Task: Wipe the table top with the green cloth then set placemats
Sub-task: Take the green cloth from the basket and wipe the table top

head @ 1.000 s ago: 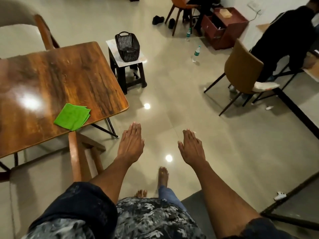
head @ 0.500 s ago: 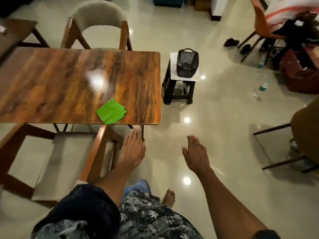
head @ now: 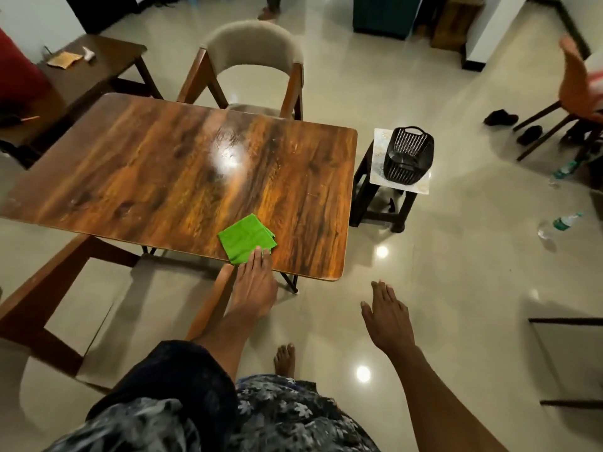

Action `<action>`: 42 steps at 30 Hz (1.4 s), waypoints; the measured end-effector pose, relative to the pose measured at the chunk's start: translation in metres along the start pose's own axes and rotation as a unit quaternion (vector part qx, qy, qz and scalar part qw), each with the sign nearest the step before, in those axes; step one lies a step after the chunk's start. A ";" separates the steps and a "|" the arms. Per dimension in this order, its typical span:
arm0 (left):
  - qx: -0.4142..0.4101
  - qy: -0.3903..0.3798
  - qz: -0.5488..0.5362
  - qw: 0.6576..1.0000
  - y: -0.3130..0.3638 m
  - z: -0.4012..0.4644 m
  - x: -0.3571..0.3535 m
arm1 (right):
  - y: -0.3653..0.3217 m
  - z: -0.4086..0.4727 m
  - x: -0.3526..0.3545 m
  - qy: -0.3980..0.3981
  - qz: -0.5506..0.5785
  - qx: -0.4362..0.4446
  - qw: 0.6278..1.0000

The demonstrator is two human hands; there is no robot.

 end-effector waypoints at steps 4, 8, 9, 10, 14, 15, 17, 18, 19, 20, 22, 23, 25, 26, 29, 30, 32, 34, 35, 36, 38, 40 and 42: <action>0.001 -0.018 -0.001 1.000 -0.013 0.015 -0.004 | -0.017 0.029 0.010 -0.004 -0.006 0.005 1.000; 0.044 -0.025 -0.034 0.998 -0.036 0.028 -0.004 | -0.048 0.059 0.012 -0.034 -0.023 0.044 0.998; 0.055 -0.023 -0.038 0.998 -0.041 0.029 -0.006 | -0.056 0.065 0.012 -0.037 -0.030 0.057 0.997; 0.068 -0.026 -0.044 0.996 -0.046 0.031 -0.009 | -0.065 0.074 0.013 -0.044 -0.035 0.070 0.996; 0.075 -0.029 -0.036 0.996 -0.060 0.035 -0.027 | -0.099 0.109 0.004 -0.069 -0.052 0.123 0.989; 0.080 -0.033 -0.041 0.995 -0.063 0.036 -0.032 | -0.108 0.119 0.000 -0.074 -0.057 0.137 0.986; 0.097 -0.045 -0.052 0.993 -0.068 0.043 -0.038 | -0.128 0.137 -0.012 -0.090 -0.053 0.169 0.980; 0.108 -0.049 -0.060 0.991 -0.071 0.048 -0.041 | -0.140 0.145 -0.019 -0.102 -0.050 0.188 0.976; 0.117 -0.046 -0.072 0.989 -0.075 0.052 -0.042 | -0.154 0.152 -0.025 -0.115 -0.047 0.209 0.970; 0.134 -0.036 -0.083 0.987 -0.078 0.058 -0.044 | -0.168 0.162 -0.033 -0.134 -0.044 0.232 0.962; 0.150 0.005 -0.071 0.986 -0.084 0.070 -0.049 | -0.198 0.185 -0.055 -0.143 -0.031 0.292 0.945; 0.152 0.019 -0.060 0.986 -0.088 0.077 -0.053 | -0.214 0.197 -0.066 -0.139 -0.027 0.320 0.937; 0.151 0.044 -0.043 0.987 -0.097 0.091 -0.062 | -0.248 0.219 -0.089 -0.120 -0.032 0.356 0.926; 0.157 0.054 -0.040 0.985 -0.102 0.099 -0.065 | -0.263 0.227 -0.101 -0.113 -0.034 0.363 0.925; 0.188 0.068 -0.058 0.978 -0.109 0.122 -0.073 | -0.298 0.253 -0.135 -0.082 -0.037 0.383 0.919; 0.203 0.075 -0.064 0.974 -0.111 0.127 -0.079 | -0.304 0.262 -0.147 -0.074 -0.041 0.386 0.919; 0.248 0.086 -0.079 0.962 -0.120 0.126 -0.098 | -0.308 0.281 -0.165 -0.058 -0.036 0.374 0.925; 0.297 0.066 -0.091 0.948 -0.129 0.116 -0.119 | -0.306 0.291 -0.171 -0.040 -0.024 0.368 0.929; 0.313 0.051 -0.095 0.944 -0.133 0.114 -0.131 | -0.301 0.295 -0.173 -0.030 -0.020 0.363 0.931; 0.327 0.039 -0.096 0.939 -0.137 0.112 -0.139 | -0.297 0.298 -0.171 -0.021 -0.012 0.353 0.935; 0.354 0.030 -0.105 0.929 -0.139 0.115 -0.144 | -0.278 0.306 -0.162 0.001 0.003 0.317 0.949; 0.365 0.032 -0.132 0.921 -0.137 0.120 -0.139 | -0.246 0.317 -0.145 0.024 -0.001 0.253 0.967; 0.345 0.045 -0.151 0.925 -0.135 0.135 -0.128 | -0.210 0.331 -0.127 0.048 -0.016 0.193 0.980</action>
Point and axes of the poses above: each hand's wrist, its own z-axis towards the middle knuckle, its own x-axis out of the back of the hand, y = z × x, the point moved 4 cm from there along z, towards the middle knuckle, and after that the axes turned 2 degrees about z, right-handed, at the moved point
